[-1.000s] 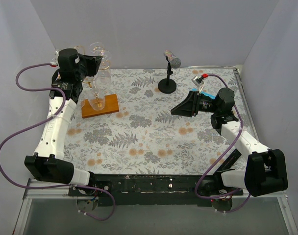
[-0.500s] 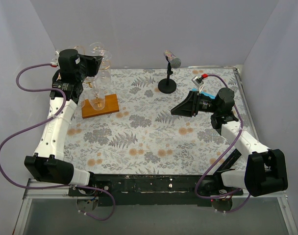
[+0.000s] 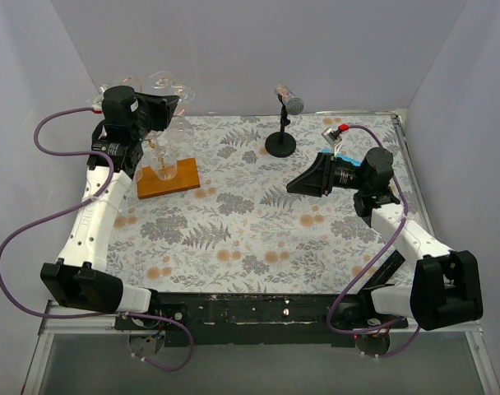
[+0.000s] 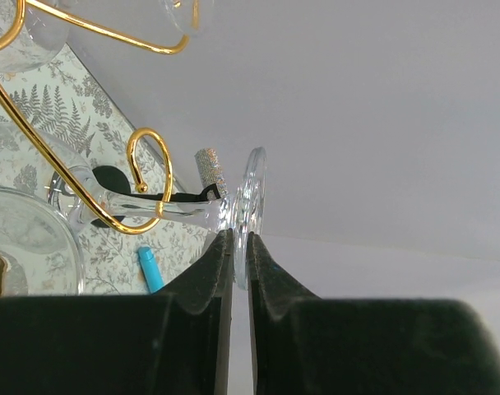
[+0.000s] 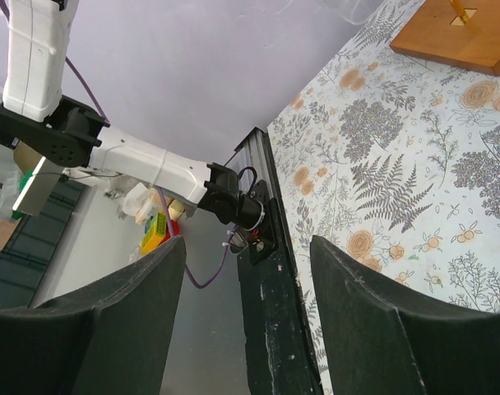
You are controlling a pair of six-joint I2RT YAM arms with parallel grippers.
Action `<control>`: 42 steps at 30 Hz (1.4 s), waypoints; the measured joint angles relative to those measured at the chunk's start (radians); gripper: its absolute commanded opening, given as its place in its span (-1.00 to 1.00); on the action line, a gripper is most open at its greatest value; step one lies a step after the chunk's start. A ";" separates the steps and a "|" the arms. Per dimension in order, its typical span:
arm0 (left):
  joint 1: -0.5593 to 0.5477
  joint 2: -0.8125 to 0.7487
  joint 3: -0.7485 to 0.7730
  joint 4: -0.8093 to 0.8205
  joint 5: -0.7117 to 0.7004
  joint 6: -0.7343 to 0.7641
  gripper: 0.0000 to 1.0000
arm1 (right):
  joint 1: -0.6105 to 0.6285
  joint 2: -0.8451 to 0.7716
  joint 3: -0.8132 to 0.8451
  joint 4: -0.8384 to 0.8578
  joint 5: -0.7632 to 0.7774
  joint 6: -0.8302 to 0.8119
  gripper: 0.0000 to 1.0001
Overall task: Place the wine glass upside down on the wine glass rack
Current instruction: Turn the wine glass upside down at the wine rack.
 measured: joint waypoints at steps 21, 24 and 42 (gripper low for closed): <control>0.010 0.098 0.107 -0.034 -0.055 -0.001 -1.00 | 0.000 0.000 0.000 -0.003 0.000 -0.006 0.40; 0.024 0.107 0.108 -0.034 -0.055 -0.003 -1.00 | 0.000 0.000 0.000 -0.005 0.000 -0.006 0.40; 0.058 0.109 0.091 -0.045 -0.050 -0.007 -0.87 | 0.000 0.002 0.000 -0.012 0.000 -0.010 0.40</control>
